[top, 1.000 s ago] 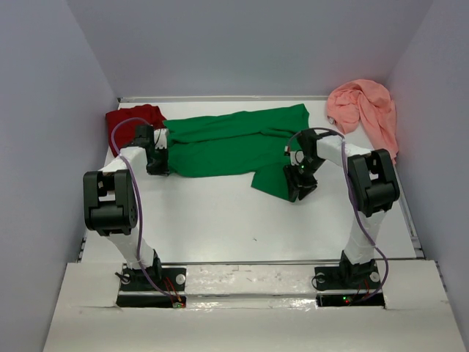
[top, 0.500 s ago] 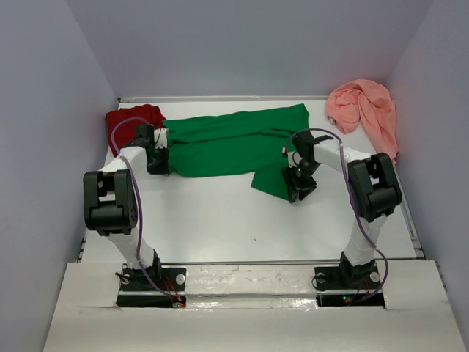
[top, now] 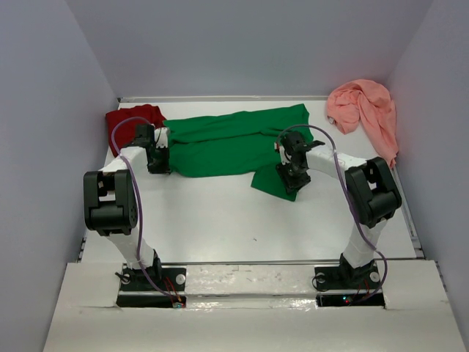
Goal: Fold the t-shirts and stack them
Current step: Grap the side of the flattened tshirt closest away from the robot with both arms
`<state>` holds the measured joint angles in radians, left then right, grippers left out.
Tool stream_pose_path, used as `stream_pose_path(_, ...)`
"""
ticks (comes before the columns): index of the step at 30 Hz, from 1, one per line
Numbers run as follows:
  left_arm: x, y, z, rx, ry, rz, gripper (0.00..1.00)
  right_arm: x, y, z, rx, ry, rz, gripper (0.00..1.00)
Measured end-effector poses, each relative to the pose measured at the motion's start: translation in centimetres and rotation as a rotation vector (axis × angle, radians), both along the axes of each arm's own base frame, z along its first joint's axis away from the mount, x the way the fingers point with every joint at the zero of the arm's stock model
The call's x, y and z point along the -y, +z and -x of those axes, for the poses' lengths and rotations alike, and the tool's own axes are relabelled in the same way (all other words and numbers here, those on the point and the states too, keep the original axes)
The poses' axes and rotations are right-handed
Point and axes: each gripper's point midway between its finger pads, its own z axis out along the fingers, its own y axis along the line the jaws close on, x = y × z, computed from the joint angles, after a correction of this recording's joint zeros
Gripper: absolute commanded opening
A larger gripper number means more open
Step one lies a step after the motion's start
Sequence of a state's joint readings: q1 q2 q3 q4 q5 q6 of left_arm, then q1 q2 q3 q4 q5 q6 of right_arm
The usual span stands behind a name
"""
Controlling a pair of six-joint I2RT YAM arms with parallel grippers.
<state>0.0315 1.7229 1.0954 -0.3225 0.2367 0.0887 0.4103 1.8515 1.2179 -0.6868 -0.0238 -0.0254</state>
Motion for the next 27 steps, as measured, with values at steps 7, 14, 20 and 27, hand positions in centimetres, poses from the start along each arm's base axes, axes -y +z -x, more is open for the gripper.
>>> stream_pose_path(7,0.0,0.0,0.0,0.002,0.000,0.000,0.00,-0.6,-0.1,-0.2,0.022,0.015,0.005,0.26)
stream_pose_path(14,0.0,0.0,-0.1,0.004,0.000,-0.001,0.00,-0.9,0.0,-0.4,0.051,0.027,-0.019,0.00)
stream_pose_path(20,0.0,0.1,-0.2,0.006,0.001,0.000,0.00,-0.5,0.2,-0.2,0.082,0.040,-0.011,0.00)
stream_pose_path(27,0.0,2.0,-1.3,0.057,0.014,0.005,0.00,0.8,1.5,-0.8,0.143,0.035,0.049,0.00)
